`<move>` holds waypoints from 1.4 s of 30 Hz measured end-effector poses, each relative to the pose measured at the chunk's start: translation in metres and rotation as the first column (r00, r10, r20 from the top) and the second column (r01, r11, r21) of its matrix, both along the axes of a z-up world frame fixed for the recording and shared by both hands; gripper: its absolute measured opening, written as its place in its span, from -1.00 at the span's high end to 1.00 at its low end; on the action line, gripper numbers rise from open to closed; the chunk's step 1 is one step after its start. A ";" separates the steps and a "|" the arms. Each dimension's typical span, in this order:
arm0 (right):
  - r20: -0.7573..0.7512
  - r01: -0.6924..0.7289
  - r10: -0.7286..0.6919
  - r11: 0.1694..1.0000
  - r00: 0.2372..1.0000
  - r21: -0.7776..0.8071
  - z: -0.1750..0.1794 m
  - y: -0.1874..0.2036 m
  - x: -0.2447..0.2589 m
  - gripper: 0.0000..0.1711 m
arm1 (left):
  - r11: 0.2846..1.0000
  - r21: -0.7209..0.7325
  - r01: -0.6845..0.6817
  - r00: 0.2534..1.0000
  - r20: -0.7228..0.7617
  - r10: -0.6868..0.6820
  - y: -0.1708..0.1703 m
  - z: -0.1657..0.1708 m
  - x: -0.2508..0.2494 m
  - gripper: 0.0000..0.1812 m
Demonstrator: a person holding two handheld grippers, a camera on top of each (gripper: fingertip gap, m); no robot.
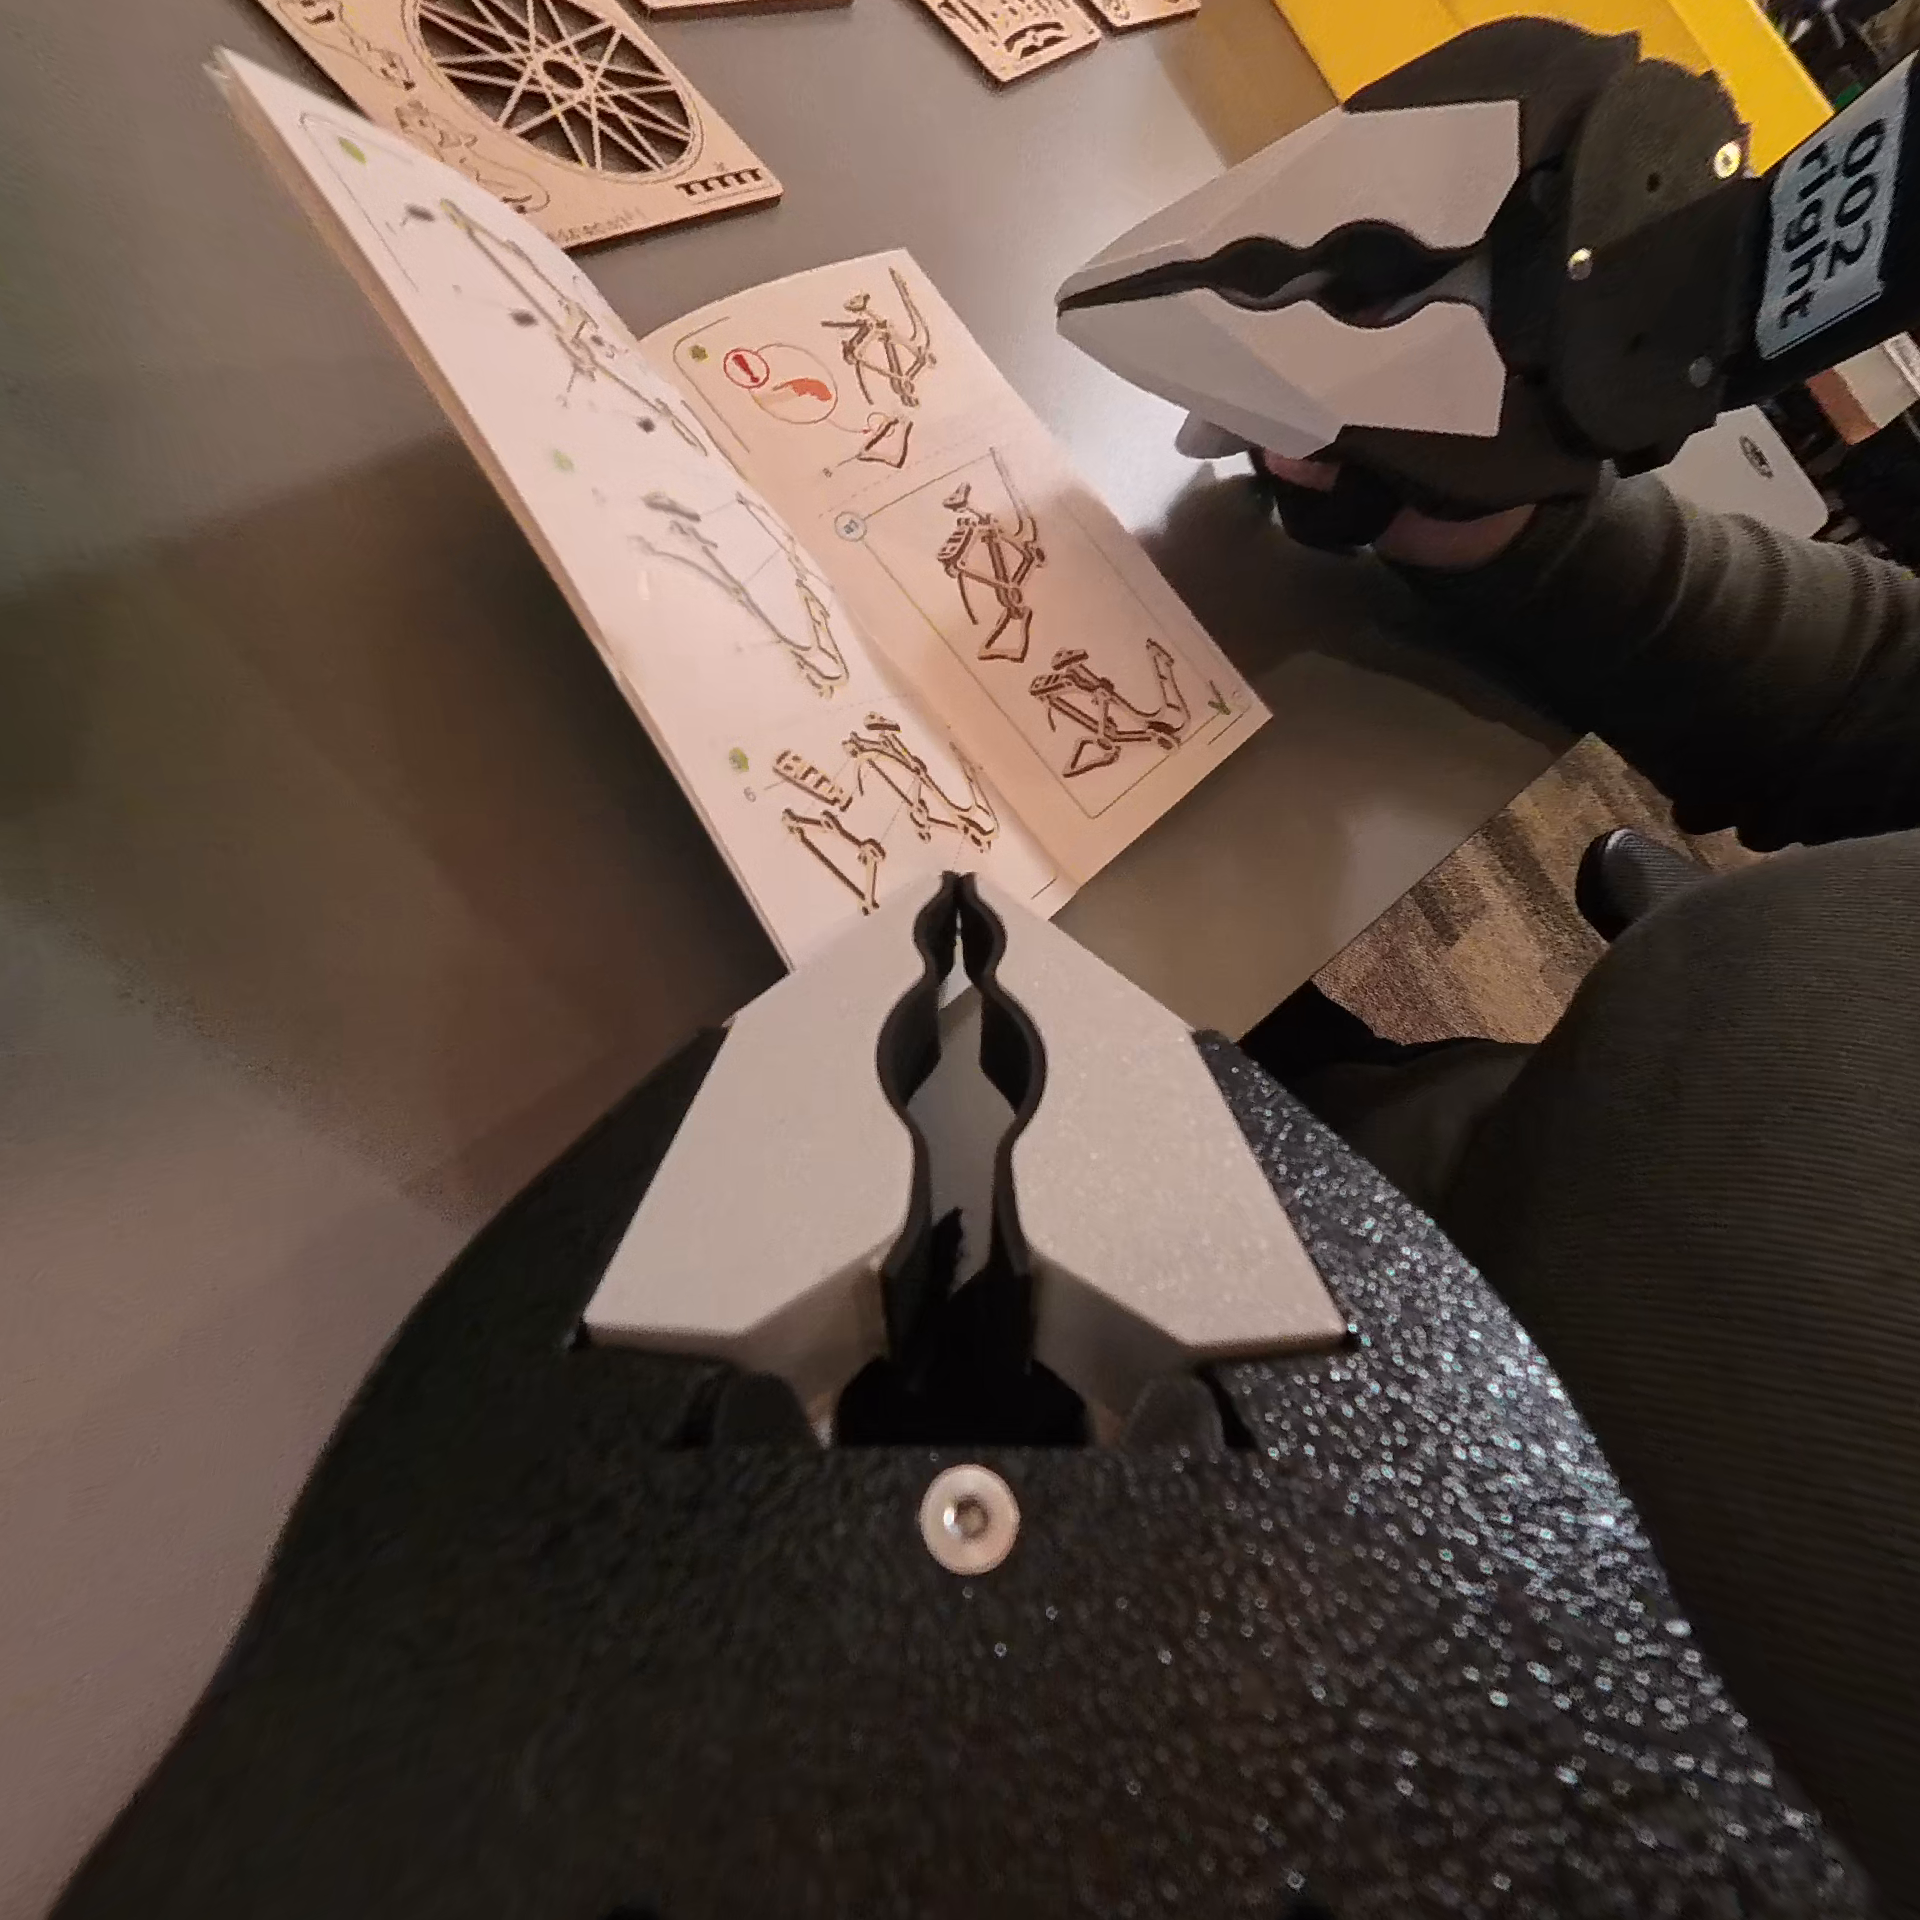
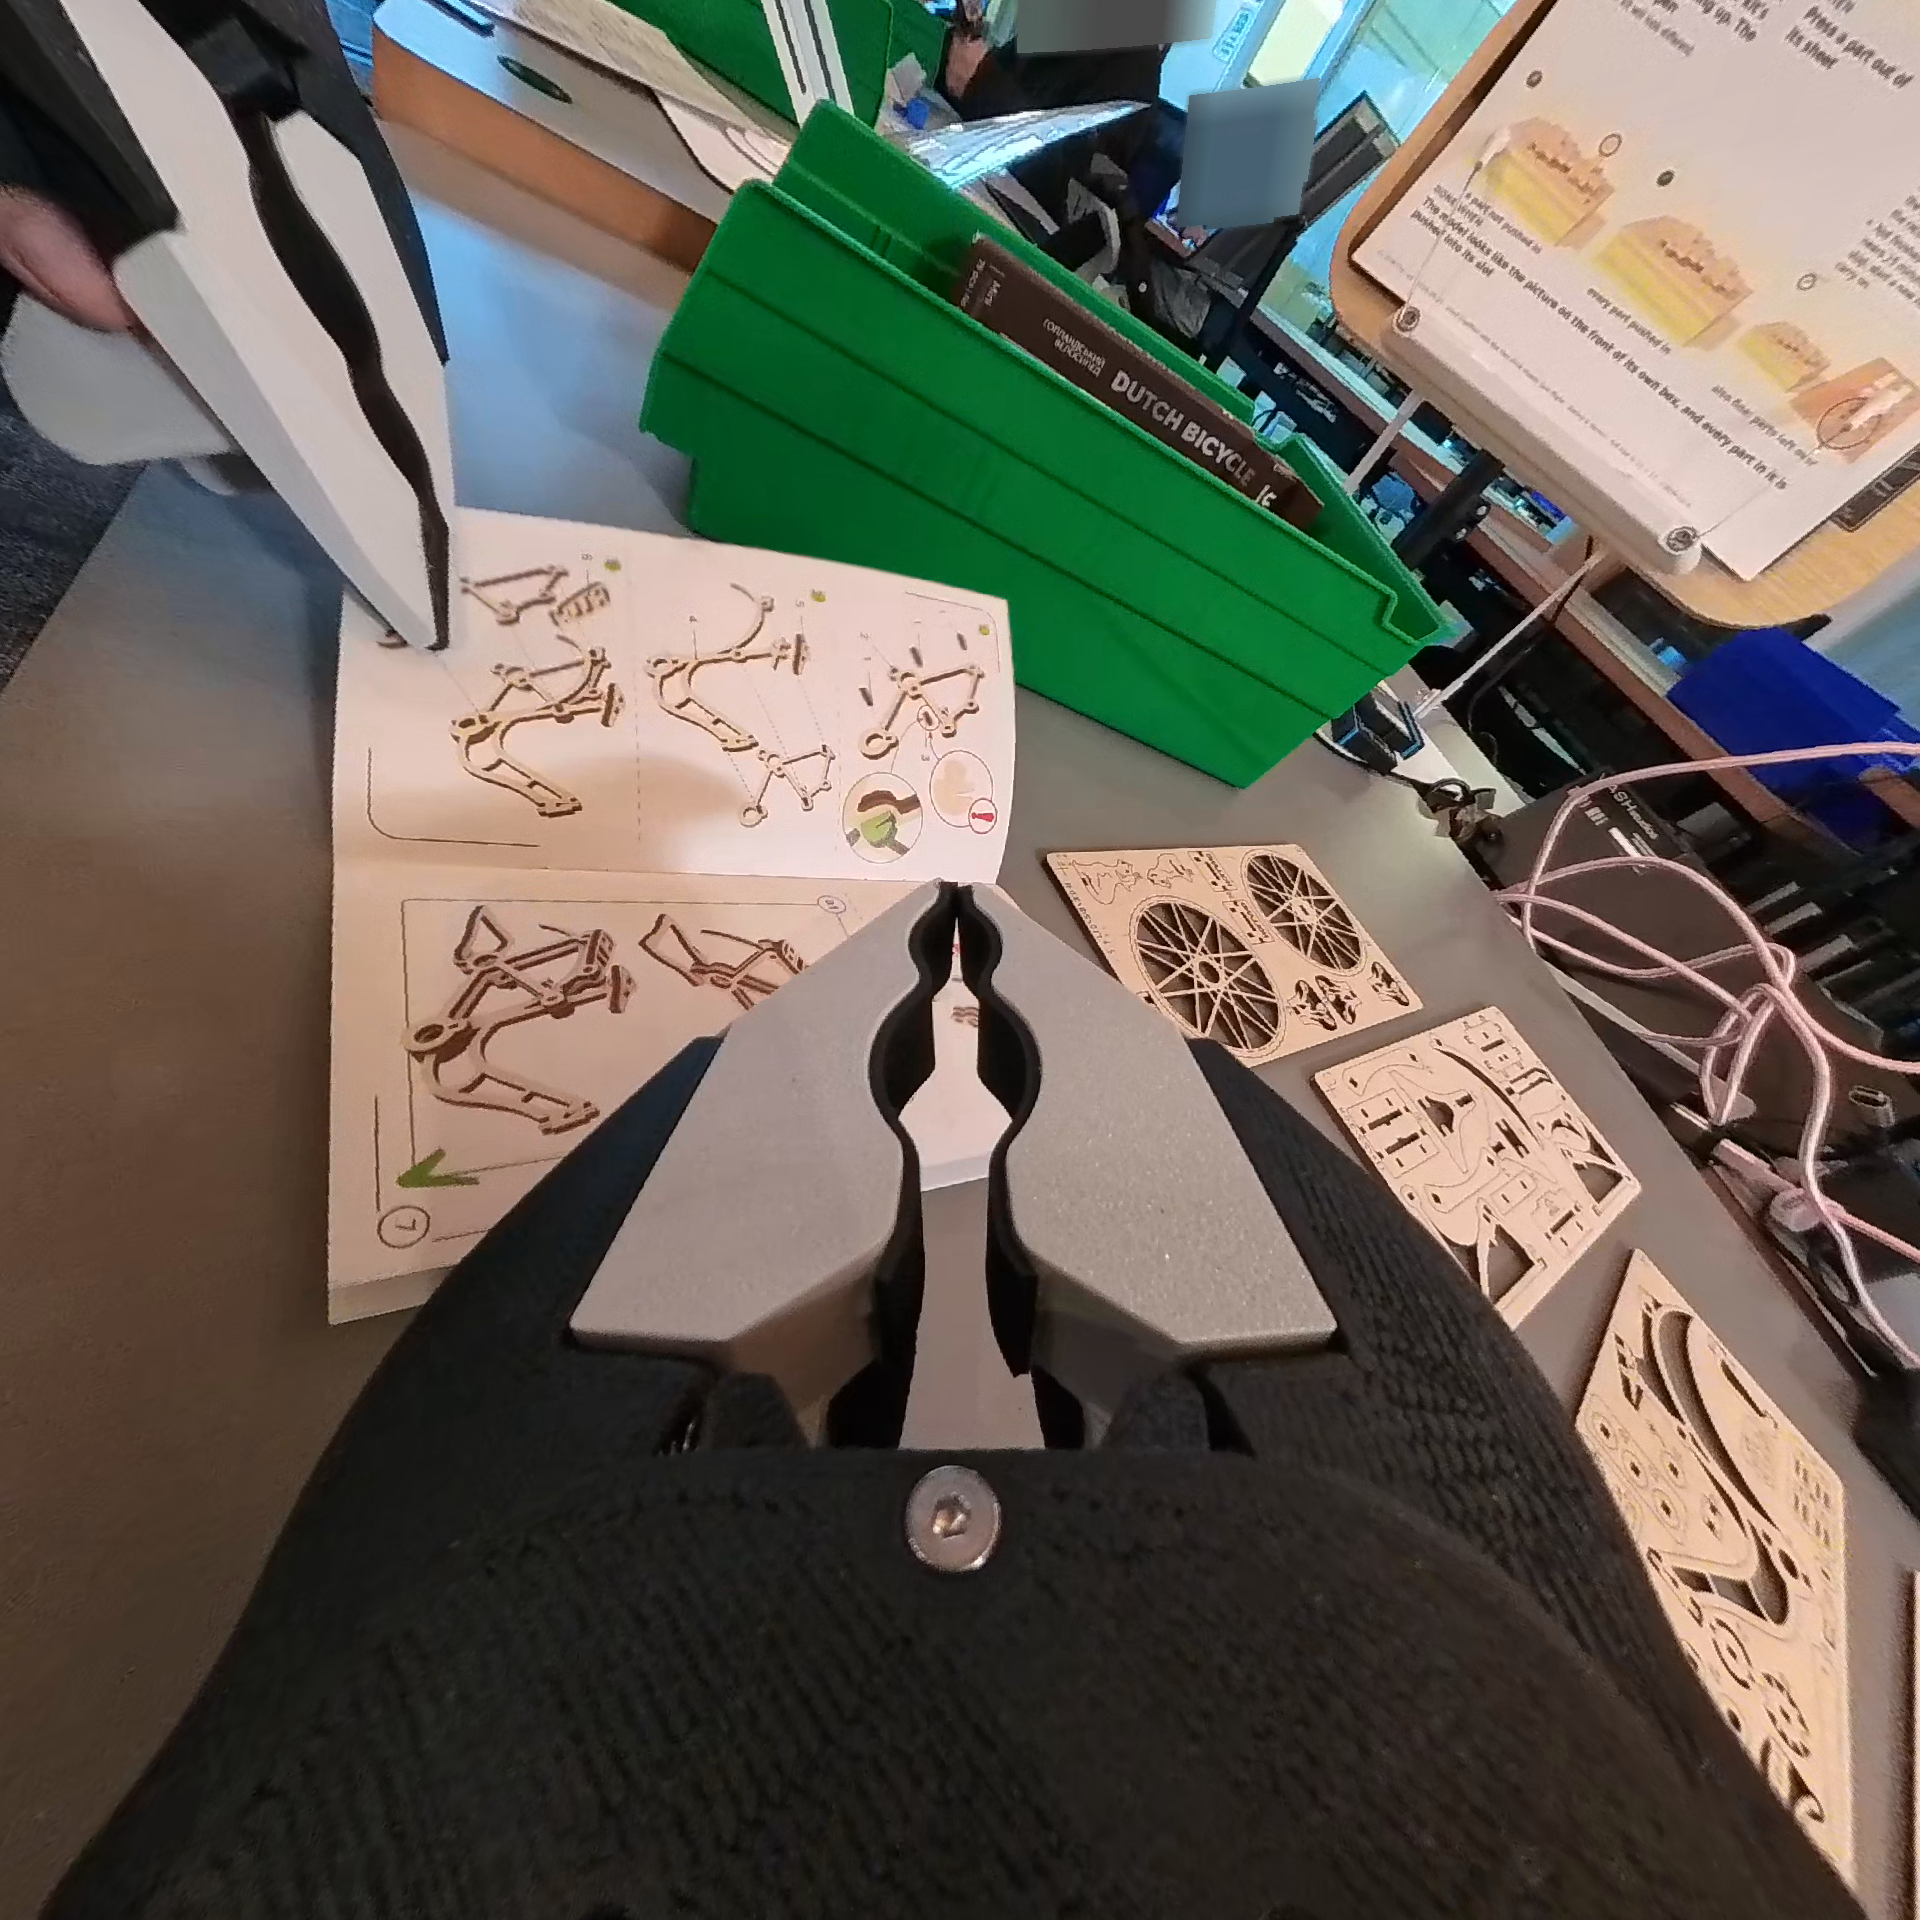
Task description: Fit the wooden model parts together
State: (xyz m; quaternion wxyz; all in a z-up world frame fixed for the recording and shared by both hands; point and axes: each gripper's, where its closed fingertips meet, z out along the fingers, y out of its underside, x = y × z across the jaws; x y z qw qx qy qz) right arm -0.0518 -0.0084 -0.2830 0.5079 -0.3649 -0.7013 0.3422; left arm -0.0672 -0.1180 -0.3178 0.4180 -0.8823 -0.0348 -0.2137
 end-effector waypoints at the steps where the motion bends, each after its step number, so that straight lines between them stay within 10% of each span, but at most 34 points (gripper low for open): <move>1: 0.000 0.000 0.000 1.000 1.000 0.000 0.000 0.000 0.000 1.00 | 1.000 0.008 0.003 1.000 -0.001 -0.003 0.001 0.001 0.001 1.00; 18: -0.042 0.007 -0.007 1.000 0.999 -0.002 0.009 0.002 0.002 1.00 | 0.982 0.150 0.116 0.993 -0.008 -0.116 0.004 0.038 0.035 1.00; 26: -0.036 -0.007 0.008 1.000 0.999 0.013 0.006 0.000 0.004 1.00 | 0.875 0.434 0.216 0.975 -0.140 -0.171 0.015 0.085 0.063 1.00; 36: -0.136 0.133 -0.108 0.973 0.985 0.191 0.018 0.046 0.020 1.00 | 0.511 0.859 0.031 0.711 -0.378 0.593 0.026 0.180 -0.033 1.00; 42: -0.155 0.422 -0.425 0.905 0.892 -0.051 0.023 0.162 0.057 1.00 | 0.433 0.901 0.020 0.784 -0.283 0.553 0.055 0.172 -0.048 1.00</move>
